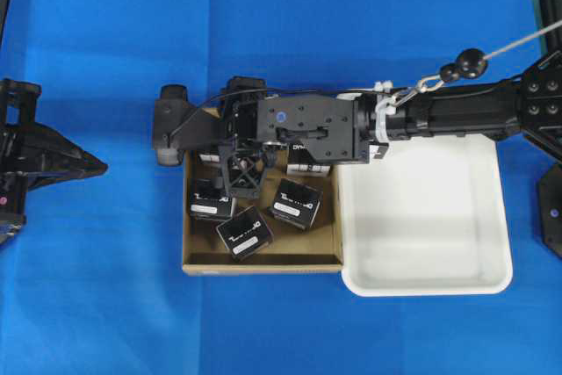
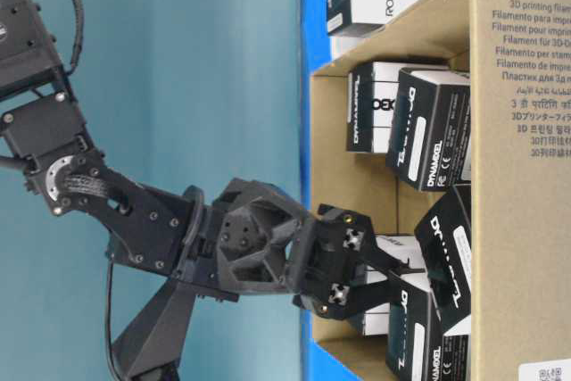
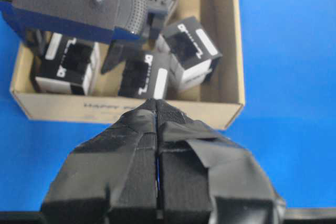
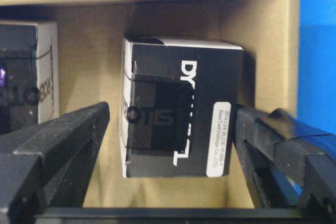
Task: Pick a box that is randomly placed inside the cardboard box.
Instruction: 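Close the right gripper on the box's sides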
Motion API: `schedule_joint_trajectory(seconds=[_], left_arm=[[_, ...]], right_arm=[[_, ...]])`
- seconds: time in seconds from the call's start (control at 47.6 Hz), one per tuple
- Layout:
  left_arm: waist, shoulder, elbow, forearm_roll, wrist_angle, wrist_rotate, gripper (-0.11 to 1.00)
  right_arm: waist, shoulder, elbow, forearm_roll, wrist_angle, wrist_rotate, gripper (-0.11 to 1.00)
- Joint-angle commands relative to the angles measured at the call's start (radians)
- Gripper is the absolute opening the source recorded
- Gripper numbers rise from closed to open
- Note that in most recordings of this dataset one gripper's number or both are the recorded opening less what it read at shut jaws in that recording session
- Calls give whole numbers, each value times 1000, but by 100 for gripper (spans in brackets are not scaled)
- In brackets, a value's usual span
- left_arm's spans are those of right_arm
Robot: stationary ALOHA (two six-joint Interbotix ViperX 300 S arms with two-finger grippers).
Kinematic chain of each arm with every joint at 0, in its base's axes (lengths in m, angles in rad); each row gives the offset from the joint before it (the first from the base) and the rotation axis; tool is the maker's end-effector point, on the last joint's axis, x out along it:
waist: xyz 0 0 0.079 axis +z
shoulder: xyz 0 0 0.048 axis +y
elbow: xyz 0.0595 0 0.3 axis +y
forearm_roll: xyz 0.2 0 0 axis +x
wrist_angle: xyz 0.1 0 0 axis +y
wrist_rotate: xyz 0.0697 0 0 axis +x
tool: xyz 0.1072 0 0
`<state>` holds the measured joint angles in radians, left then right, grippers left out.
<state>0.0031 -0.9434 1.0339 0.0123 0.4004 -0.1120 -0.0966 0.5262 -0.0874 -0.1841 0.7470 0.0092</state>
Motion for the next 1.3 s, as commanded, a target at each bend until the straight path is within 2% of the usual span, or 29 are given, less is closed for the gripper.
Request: schedule_joint_trajectory(seconds=[0.0,1.071,1.196,1.28], left_arm=[[-2,3,-20,3,-8,0,-7],[-2,-23,-25,3,-8,-5,-7],[-2,-25,-25,3,-9,-5,-7],[-2,-23,-26,3,-8,-5,-7]], right_arm=[[2,8,2,-3,-20,3,99],[29,28,-43,5,-17,5,98],[31,28,-48,3,-8,5,93],[32,26,-48,5,11,2,81]])
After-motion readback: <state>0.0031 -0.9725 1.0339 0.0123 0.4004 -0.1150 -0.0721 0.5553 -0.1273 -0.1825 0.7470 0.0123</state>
